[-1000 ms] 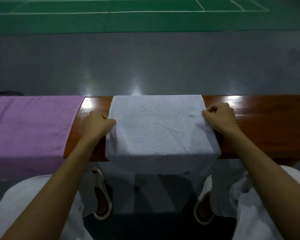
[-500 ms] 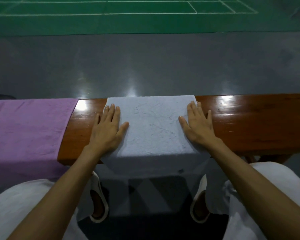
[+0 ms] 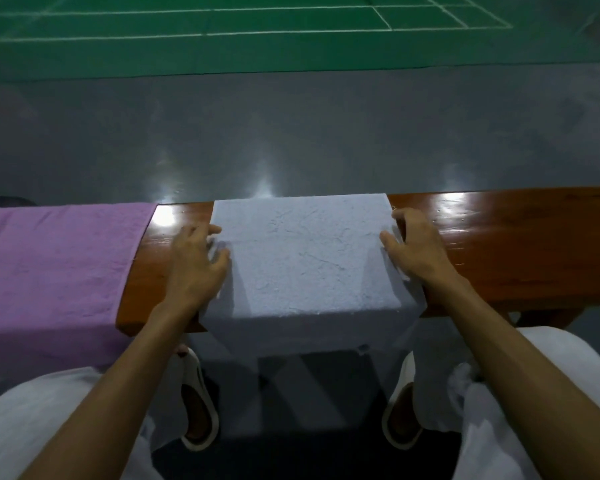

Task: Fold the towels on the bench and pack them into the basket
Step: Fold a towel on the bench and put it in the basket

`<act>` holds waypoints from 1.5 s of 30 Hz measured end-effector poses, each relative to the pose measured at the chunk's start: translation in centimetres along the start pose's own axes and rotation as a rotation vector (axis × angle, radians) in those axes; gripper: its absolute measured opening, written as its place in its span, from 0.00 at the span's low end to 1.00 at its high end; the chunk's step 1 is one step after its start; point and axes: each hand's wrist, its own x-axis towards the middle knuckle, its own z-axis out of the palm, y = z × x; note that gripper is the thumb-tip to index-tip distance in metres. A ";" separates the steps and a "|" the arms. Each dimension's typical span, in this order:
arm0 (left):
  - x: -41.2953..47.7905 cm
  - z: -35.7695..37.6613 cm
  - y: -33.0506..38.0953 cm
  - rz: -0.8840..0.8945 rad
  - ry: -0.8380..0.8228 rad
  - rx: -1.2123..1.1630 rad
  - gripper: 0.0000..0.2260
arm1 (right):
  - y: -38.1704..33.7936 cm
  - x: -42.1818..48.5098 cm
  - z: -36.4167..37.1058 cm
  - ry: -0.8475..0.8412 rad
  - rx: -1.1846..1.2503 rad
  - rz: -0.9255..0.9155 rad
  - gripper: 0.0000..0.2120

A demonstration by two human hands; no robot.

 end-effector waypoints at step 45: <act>0.5 -3.5 -0.3 -0.282 -0.264 -0.430 0.17 | 1.1 -0.8 -4.2 -0.107 0.414 0.068 0.15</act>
